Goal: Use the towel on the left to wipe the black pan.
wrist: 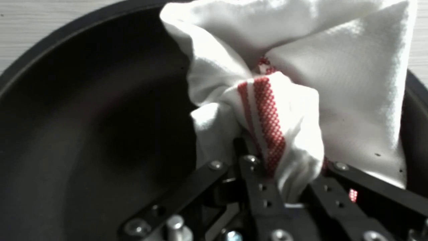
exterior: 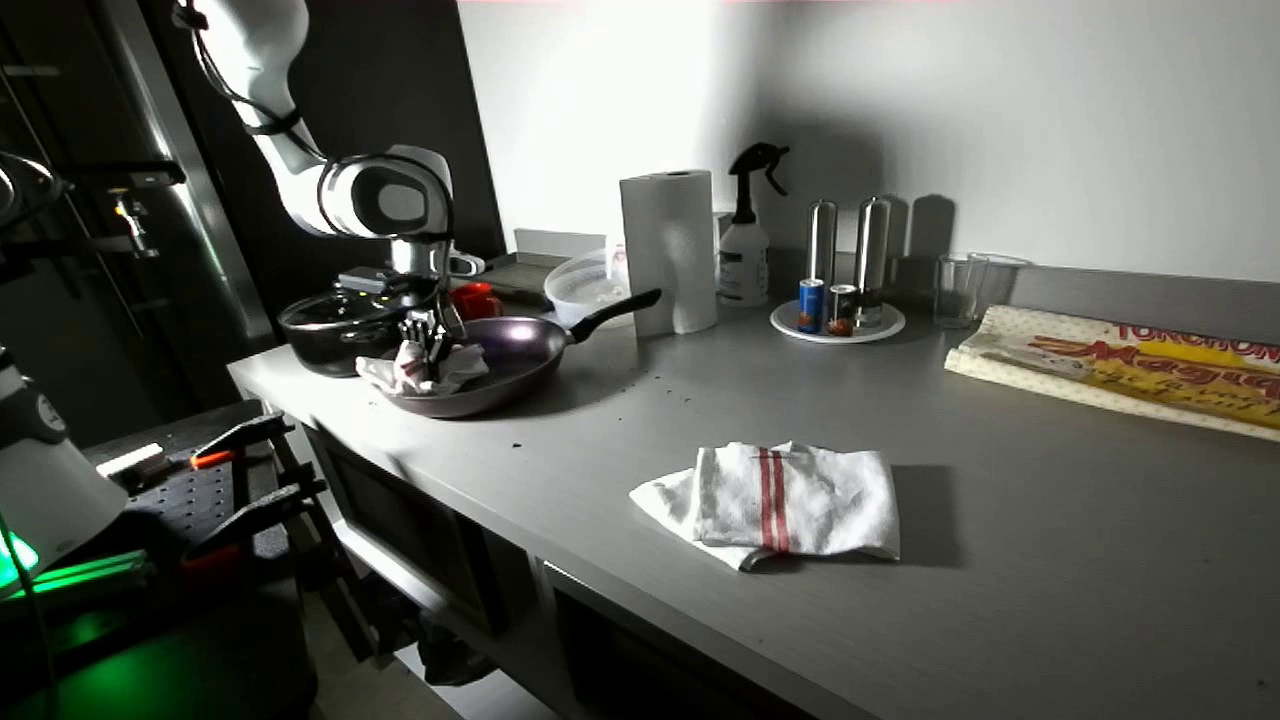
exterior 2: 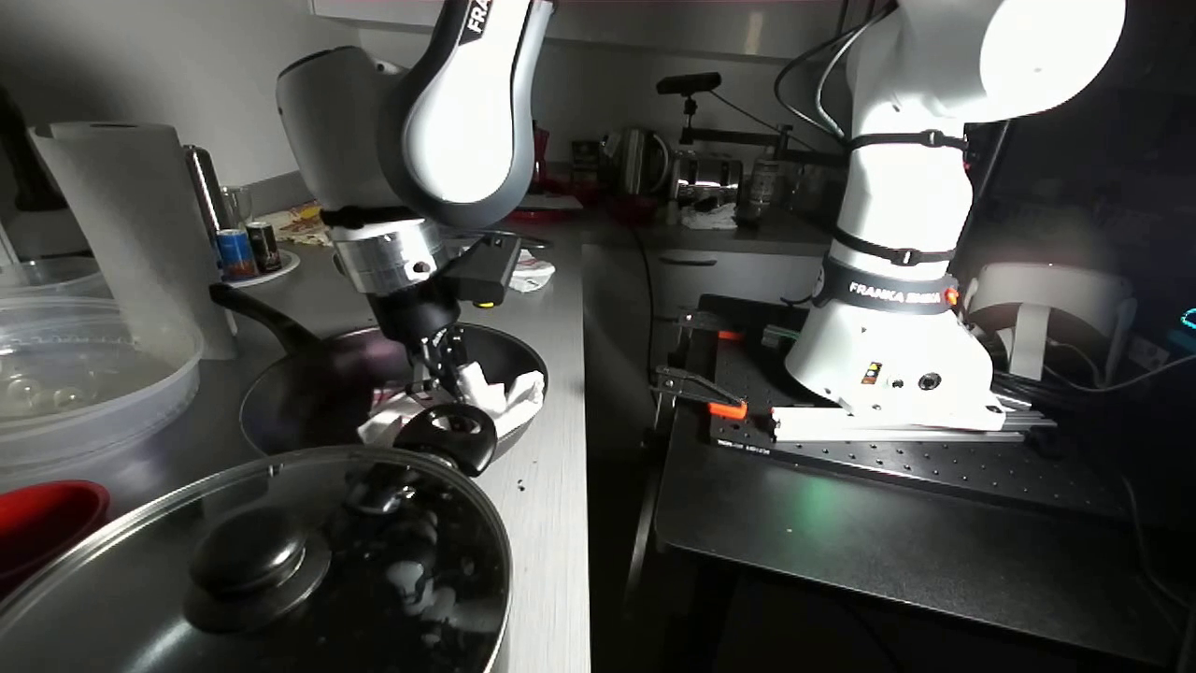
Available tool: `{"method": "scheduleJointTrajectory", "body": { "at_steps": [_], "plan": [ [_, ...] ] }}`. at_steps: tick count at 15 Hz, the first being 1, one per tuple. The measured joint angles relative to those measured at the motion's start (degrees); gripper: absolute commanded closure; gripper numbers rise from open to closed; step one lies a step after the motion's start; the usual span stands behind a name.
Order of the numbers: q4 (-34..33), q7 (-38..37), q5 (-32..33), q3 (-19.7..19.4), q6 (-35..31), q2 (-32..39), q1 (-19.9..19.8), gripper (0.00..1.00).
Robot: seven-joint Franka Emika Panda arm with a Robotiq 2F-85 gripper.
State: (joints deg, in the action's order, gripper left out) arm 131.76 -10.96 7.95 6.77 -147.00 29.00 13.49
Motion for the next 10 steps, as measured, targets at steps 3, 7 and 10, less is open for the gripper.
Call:
{"method": "scheduleJointTrajectory", "body": {
  "at_steps": [3,7,10],
  "plan": [
    [-1.4,-0.1,-0.4,-2.3,0.0,0.0,-1.4,0.97],
    [-3.7,-0.3,-0.5,-5.3,-0.3,0.2,-3.2,0.97],
    [-5.2,-1.2,-0.5,-7.4,-0.4,0.5,-3.6,0.97]
  ]
}}
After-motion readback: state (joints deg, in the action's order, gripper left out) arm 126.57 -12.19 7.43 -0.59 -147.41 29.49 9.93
